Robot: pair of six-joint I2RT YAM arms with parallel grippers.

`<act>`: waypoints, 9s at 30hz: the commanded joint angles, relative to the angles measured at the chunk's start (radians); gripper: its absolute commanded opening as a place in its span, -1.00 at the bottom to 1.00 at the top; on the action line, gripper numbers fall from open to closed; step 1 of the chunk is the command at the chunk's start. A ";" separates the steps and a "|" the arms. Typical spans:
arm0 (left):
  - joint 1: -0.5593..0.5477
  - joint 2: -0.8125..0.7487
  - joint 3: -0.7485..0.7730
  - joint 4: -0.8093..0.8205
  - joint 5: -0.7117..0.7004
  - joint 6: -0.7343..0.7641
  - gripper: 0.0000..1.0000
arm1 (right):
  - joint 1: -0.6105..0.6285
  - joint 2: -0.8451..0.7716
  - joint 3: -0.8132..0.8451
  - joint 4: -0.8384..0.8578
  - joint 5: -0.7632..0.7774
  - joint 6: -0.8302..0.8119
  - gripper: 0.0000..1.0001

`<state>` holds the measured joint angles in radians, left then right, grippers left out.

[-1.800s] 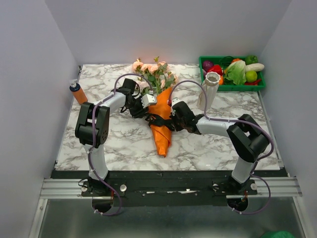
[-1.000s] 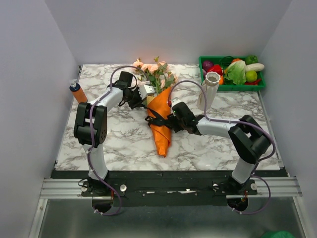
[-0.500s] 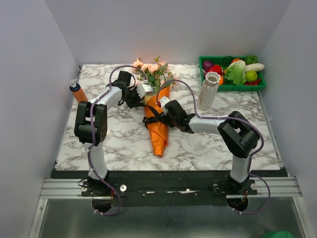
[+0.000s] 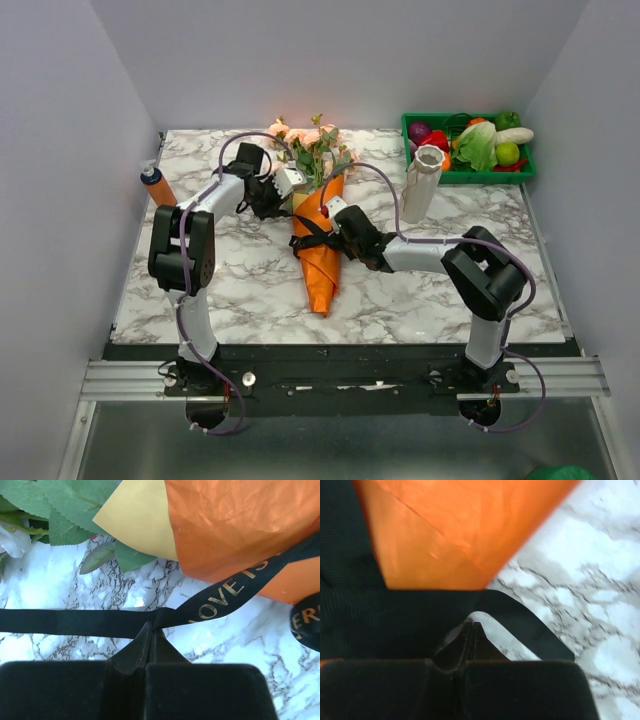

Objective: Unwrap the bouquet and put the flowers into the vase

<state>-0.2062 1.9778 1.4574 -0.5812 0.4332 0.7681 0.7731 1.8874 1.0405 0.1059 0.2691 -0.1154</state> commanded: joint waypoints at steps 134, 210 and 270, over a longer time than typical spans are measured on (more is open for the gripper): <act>0.007 -0.242 0.062 -0.207 0.317 -0.192 0.94 | -0.290 -1.185 -0.171 -0.542 0.305 0.505 0.84; 0.030 -0.054 0.327 -0.513 0.342 -0.124 0.98 | -0.290 -1.226 -0.212 -0.374 -0.034 0.434 0.61; 0.042 -0.016 0.353 -0.804 0.492 0.229 0.68 | -0.290 -1.288 -0.221 -0.374 -0.090 0.444 0.62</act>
<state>-0.1993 1.8774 1.7920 -1.3376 0.8692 0.8547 0.4889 0.6056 0.8330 -0.2714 0.2150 0.3397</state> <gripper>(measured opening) 0.833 0.806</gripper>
